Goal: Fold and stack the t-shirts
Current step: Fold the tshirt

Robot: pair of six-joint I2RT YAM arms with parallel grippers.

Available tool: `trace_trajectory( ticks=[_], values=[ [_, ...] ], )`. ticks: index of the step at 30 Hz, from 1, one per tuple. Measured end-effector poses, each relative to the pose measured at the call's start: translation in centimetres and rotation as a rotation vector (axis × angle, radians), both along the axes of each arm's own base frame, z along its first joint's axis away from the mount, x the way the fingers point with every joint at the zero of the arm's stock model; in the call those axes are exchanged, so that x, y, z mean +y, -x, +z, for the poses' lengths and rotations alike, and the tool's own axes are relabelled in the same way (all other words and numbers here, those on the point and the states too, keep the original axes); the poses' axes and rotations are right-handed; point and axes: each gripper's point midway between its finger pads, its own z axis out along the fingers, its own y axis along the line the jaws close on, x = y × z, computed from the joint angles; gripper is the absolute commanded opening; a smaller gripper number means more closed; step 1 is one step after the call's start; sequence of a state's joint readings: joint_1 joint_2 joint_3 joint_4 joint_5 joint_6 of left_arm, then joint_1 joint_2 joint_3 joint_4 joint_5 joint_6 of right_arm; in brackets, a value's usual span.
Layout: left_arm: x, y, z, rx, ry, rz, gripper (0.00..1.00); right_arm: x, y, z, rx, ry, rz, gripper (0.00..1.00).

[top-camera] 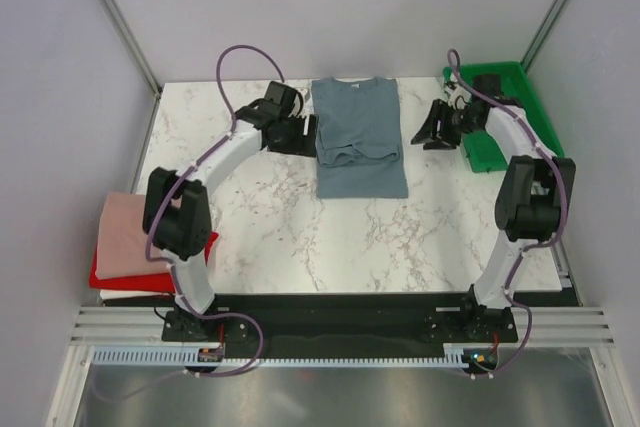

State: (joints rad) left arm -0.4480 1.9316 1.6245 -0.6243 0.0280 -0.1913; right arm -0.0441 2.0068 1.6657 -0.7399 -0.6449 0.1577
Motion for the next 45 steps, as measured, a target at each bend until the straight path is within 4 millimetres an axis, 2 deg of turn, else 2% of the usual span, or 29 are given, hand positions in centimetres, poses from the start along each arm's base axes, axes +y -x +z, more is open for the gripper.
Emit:
trace_trajectory(
  ticks=[2,4,6,9,11,13,17,23,25,27,30,34,35,37,38,39,41,45],
  values=[
    [0.0,2.4,1.2,0.035,0.080,-0.005,0.78,-1.1,2.2,0.6,0.017,-0.047,-0.041,0.55],
    [-0.2,4.4,1.0,0.098,0.149,-0.005,0.79,-1.7,4.3,-0.4,0.083,-0.096,-0.083,0.54],
    [-0.7,6.4,-0.7,0.192,0.216,0.007,0.79,-1.4,6.5,-2.8,0.183,-0.161,-0.116,0.54],
    [-0.8,10.0,-4.9,0.384,0.287,0.069,0.80,0.0,10.5,-6.7,0.376,-0.237,-0.151,0.54],
    [-0.9,12.2,-6.9,0.492,0.320,0.111,0.79,0.6,12.1,-7.9,0.457,-0.268,-0.168,0.54],
    [-1.1,13.6,-8.1,0.567,0.344,0.146,0.77,1.0,12.7,-8.3,0.489,-0.286,-0.176,0.54],
    [-2.3,13.2,-8.3,0.602,0.409,0.164,0.72,1.2,11.6,-7.9,0.457,-0.312,-0.181,0.53],
    [-4.2,11.9,-8.9,0.647,0.497,0.176,0.60,1.2,10.7,-8.7,0.455,-0.323,-0.189,0.51],
    [-4.7,11.4,-9.0,0.658,0.515,0.176,0.52,1.2,10.8,-9.1,0.469,-0.324,-0.193,0.50],
    [-5.1,10.9,-9.2,0.662,0.530,0.173,0.47,1.2,10.9,-9.5,0.482,-0.325,-0.196,0.49],
    [-5.5,10.3,-9.4,0.662,0.541,0.170,0.44,1.4,10.6,-9.8,0.503,-0.340,-0.199,0.49],
    [-5.9,9.7,-9.5,0.658,0.553,0.169,0.39,1.6,9.7,-9.8,0.506,-0.357,-0.194,0.46],
    [-5.9,9.7,-9.6,0.659,0.552,0.170,0.35,1.7,9.5,-9.8,0.504,-0.357,-0.194,0.45],
    [-5.9,9.7,-9.7,0.660,0.551,0.172,0.29,2.0,9.0,-10.0,0.499,-0.357,-0.186,0.35],
    [-5.8,9.7,-9.8,0.663,0.550,0.176,0.18,2.2,8.8,-10.1,0.495,-0.354,-0.184,0.28],
    [-5.9,9.7,-10.0,0.667,0.549,0.180,0.14,2.4,8.7,-10.3,0.489,-0.355,-0.177,0.15],
    [-5.8,9.6,-10.1,0.665,0.543,0.184,0.06,2.8,8.4,-10.3,0.478,-0.358,-0.170,0.02],
    [-5.8,9.5,-10.1,0.660,0.542,0.184,0.02,3.5,8.6,-10.3,0.476,-0.375,-0.165,0.00]
  ],
)
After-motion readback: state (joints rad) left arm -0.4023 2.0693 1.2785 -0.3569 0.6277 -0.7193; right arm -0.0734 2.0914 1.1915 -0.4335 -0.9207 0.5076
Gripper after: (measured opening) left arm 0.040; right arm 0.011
